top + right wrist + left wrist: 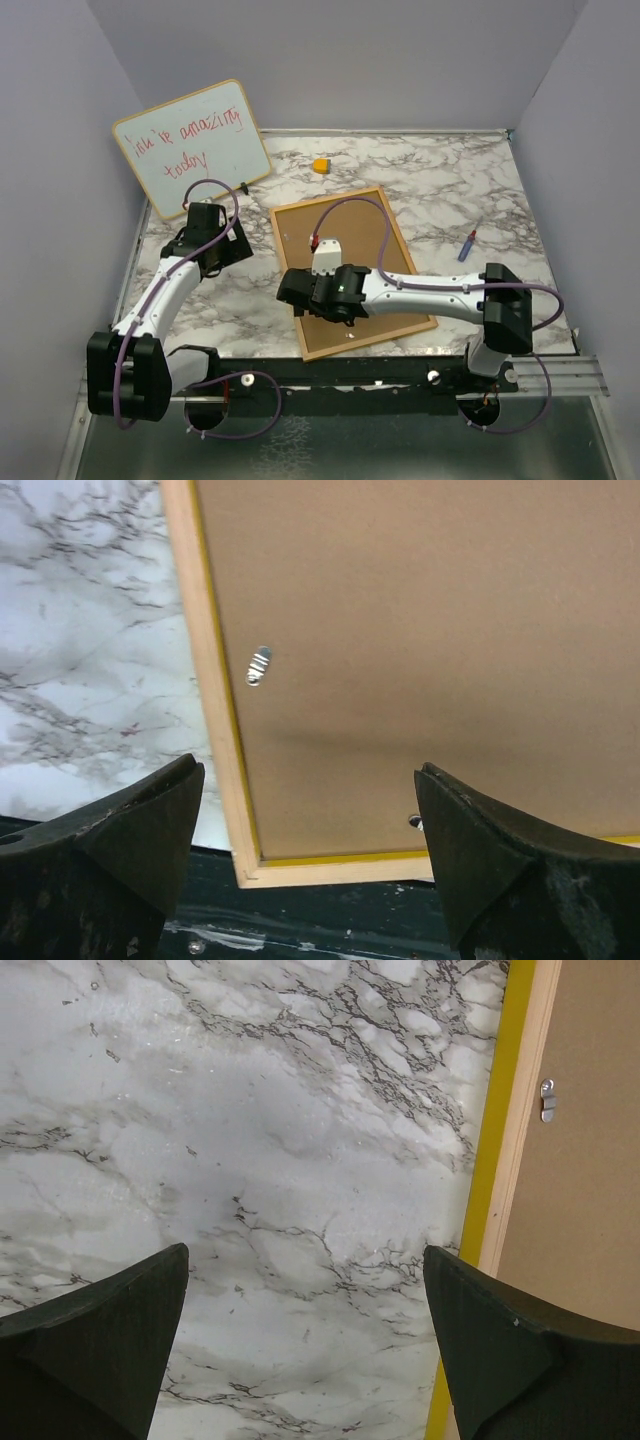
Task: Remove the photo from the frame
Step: Turn over the photo frame at the center of the board.
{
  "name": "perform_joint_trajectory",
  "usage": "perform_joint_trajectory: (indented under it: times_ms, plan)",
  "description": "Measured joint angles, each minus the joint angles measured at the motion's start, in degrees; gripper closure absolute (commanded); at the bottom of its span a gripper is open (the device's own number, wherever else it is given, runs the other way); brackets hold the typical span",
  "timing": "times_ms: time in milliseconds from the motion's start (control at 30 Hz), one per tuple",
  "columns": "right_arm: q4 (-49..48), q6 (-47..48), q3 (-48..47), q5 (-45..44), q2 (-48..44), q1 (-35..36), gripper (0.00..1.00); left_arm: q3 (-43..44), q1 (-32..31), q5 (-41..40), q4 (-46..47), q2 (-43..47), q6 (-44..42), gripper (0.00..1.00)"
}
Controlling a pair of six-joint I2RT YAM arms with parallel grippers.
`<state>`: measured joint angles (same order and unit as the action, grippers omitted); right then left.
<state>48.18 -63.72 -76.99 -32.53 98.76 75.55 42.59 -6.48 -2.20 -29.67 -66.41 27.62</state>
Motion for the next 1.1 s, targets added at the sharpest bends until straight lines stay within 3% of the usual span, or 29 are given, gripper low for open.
perform_joint_trajectory:
  times_ms: [333, 600, 1100]
  plan:
    - [-0.3, 3.8, -7.3, 0.6, 7.7, 4.1, 0.14, 0.0, 0.0, -6.1, -1.4, 3.0, 0.7, 0.01]
    - [-1.0, 3.9, -7.6, 3.7, 12.7, 5.4, 0.25, 0.0, 0.0, -11.2, -1.8, 7.9, 1.7, 0.01]
    - [0.8, 2.4, -14.8, 1.2, 20.0, 6.8, 0.42, 0.0, 0.2, -15.3, -3.2, 11.9, 2.7, 0.01]
